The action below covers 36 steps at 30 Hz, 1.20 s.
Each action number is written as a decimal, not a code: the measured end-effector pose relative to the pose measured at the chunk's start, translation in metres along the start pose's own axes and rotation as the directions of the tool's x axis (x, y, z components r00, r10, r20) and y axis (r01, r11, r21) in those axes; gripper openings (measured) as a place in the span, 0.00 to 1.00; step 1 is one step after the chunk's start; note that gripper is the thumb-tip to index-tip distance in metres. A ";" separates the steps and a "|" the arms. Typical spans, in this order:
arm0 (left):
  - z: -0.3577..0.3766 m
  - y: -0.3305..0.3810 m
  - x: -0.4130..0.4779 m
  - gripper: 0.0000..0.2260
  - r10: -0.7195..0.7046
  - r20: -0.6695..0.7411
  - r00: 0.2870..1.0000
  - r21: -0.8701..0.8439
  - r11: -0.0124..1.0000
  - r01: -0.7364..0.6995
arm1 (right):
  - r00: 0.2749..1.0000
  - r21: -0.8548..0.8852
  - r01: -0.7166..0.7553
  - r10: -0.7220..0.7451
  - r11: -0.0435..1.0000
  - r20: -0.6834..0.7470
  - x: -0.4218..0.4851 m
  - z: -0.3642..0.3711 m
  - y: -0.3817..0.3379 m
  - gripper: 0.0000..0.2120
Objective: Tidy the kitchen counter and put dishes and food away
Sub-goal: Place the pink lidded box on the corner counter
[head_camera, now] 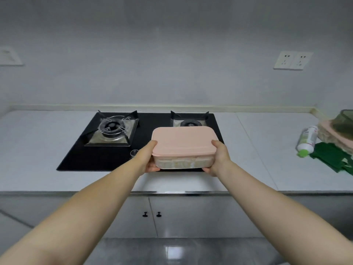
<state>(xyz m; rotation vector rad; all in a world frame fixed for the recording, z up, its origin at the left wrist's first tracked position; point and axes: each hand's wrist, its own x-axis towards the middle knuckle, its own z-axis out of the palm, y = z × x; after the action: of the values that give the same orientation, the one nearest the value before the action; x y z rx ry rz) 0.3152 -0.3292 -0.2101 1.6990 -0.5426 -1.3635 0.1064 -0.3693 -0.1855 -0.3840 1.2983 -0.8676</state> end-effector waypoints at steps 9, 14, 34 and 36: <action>-0.147 -0.016 -0.046 0.16 0.037 -0.127 0.991 -0.117 0.992 -0.052 | 0.993 -0.115 -0.012 0.025 0.993 0.112 -0.053 0.109 0.074 0.22; -0.217 -0.029 -0.067 0.15 -0.020 -0.189 0.982 -0.278 0.960 -0.034 | 0.988 -0.175 -0.006 0.033 0.985 0.149 -0.078 0.168 0.114 0.18; -0.416 -0.027 -0.007 0.13 -0.046 -0.402 0.915 -0.438 0.886 -0.148 | 0.952 -0.369 -0.083 0.183 0.926 0.244 -0.051 0.389 0.196 0.19; -0.447 -0.020 0.006 0.14 -0.062 -0.435 0.898 -0.429 0.892 -0.146 | 0.941 -0.394 -0.095 0.212 0.914 0.265 -0.042 0.425 0.204 0.19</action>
<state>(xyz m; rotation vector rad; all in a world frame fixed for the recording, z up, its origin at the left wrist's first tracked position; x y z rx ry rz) 0.7315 -0.1657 -0.2185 1.5189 0.0071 -0.9291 0.5743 -0.2985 -0.1859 -0.6809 1.1851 -0.3983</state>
